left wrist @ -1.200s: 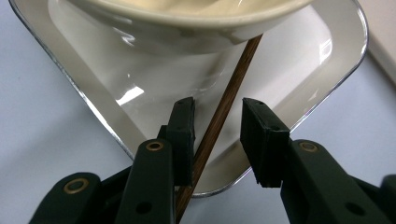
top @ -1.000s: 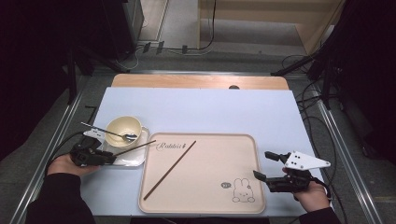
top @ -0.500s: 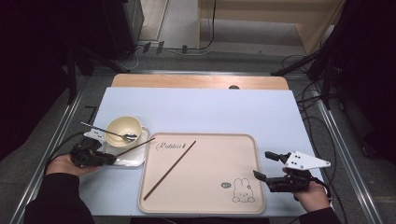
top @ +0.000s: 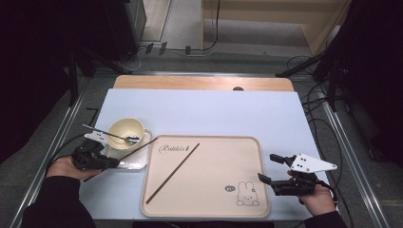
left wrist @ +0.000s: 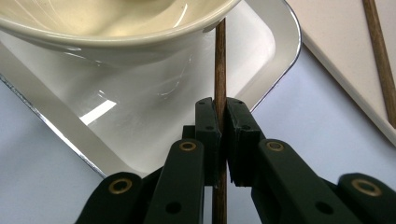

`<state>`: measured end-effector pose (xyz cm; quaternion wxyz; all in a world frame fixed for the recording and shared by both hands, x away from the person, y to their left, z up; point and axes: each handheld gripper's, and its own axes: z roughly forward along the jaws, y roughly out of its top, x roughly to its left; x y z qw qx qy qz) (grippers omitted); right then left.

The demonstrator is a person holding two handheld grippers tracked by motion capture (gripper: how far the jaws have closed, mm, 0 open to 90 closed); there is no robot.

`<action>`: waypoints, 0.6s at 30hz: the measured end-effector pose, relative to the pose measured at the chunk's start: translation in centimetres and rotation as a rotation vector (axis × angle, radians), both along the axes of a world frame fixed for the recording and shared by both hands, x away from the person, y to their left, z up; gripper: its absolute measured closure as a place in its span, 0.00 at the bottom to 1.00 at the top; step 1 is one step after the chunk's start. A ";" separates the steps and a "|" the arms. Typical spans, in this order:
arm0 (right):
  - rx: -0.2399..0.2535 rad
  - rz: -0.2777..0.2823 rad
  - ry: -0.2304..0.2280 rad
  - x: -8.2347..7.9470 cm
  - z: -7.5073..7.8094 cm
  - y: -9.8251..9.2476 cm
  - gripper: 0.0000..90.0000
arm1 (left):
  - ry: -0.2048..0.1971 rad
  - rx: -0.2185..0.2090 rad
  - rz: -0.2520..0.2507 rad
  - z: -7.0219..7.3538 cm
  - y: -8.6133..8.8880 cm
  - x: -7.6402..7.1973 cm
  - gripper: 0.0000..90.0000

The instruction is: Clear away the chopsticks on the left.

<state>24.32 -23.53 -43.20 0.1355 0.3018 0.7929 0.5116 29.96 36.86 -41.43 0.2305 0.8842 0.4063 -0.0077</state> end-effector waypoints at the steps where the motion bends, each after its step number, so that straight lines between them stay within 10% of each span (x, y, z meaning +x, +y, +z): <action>1: 0.000 0.000 0.001 0.0 0.0 0.0 0.23 | -0.001 -0.002 0.002 0.1 0.0 0.0 0.95; 18: 0.000 -0.001 -0.002 0.0 0.0 0.0 0.23 | 0.034 -0.058 0.044 1.9 -1.3 -0.6 0.95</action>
